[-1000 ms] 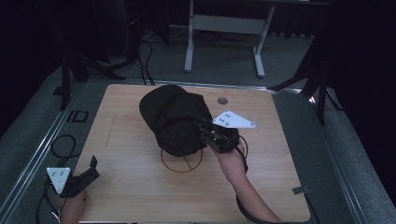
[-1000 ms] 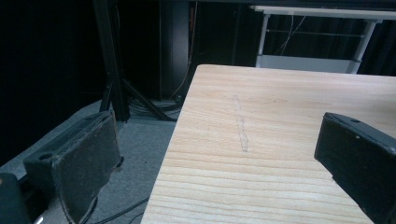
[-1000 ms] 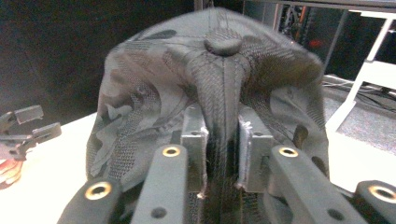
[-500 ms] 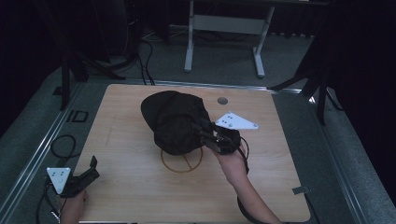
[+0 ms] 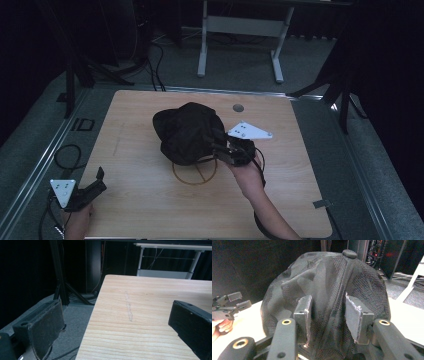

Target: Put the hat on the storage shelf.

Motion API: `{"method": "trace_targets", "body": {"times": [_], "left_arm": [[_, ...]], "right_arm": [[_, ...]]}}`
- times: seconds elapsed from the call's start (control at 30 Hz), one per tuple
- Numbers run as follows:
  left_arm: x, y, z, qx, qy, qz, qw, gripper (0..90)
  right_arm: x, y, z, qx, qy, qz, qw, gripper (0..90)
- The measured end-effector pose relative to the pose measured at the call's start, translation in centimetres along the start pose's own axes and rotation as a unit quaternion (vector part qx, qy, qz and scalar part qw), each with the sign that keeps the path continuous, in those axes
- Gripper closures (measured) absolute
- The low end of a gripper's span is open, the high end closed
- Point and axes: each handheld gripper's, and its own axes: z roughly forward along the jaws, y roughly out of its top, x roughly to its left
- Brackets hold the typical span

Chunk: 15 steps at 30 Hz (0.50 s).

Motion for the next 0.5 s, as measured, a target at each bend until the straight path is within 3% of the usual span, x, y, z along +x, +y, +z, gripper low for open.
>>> {"method": "trace_targets", "body": {"times": [0.27,0.5], "left_arm": [[0.0,0.0,0.0,0.0,-0.001,0.0,1.0,0.6],[0.0,0.0,0.0,0.0,0.0,0.0,1.0,0.6]], "right_arm": [[0.1,0.7,-0.5,-0.01,0.001,-0.005,0.9999,54.9],[-0.9,1.2,-1.9,-0.009,-0.006,-0.018,0.9998,39.7]]}}
